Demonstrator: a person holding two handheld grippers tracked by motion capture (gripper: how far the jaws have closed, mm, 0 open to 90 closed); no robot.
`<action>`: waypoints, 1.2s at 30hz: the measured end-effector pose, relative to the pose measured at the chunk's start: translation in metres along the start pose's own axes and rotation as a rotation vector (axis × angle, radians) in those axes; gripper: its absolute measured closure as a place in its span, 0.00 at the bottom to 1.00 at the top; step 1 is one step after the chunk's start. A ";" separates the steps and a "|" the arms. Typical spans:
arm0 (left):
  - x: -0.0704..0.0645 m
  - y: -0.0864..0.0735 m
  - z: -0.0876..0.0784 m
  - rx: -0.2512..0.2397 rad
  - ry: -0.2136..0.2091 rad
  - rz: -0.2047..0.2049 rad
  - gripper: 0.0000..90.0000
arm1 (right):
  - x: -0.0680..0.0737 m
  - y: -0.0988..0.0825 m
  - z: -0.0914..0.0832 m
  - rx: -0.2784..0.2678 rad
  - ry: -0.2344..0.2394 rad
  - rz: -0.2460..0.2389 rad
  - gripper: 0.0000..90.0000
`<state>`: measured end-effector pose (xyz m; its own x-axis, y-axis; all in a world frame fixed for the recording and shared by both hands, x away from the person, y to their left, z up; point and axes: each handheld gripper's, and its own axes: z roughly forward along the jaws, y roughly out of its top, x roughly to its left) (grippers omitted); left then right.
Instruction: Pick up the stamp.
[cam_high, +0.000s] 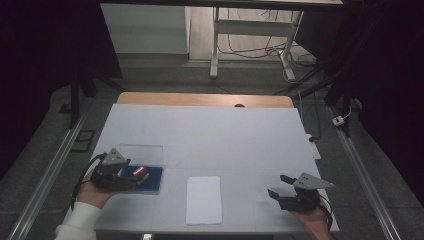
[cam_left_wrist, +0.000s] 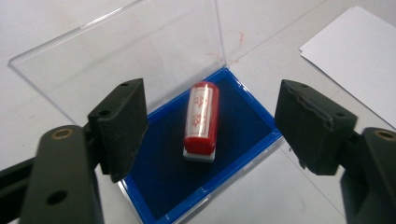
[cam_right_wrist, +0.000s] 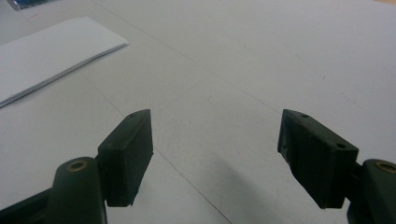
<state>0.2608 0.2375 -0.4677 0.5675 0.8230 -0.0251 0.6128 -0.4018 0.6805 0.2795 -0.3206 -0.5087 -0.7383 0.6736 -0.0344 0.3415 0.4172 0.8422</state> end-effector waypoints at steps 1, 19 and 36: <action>0.000 0.003 0.003 0.015 -0.003 0.009 0.31 | 0.000 0.000 0.000 0.002 0.003 0.000 0.29; 0.006 0.010 0.028 0.128 -0.026 0.032 0.52 | 0.000 -0.002 0.002 0.036 -0.018 -0.010 0.29; 0.013 0.004 0.031 0.147 -0.056 0.029 0.75 | -0.001 -0.003 0.002 0.053 -0.043 -0.006 0.30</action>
<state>0.2877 0.2337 -0.4880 0.6134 0.7882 -0.0507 0.6671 -0.4827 0.5675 0.2807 -0.3211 -0.5124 -0.7149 0.6964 -0.0632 0.3686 0.4522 0.8122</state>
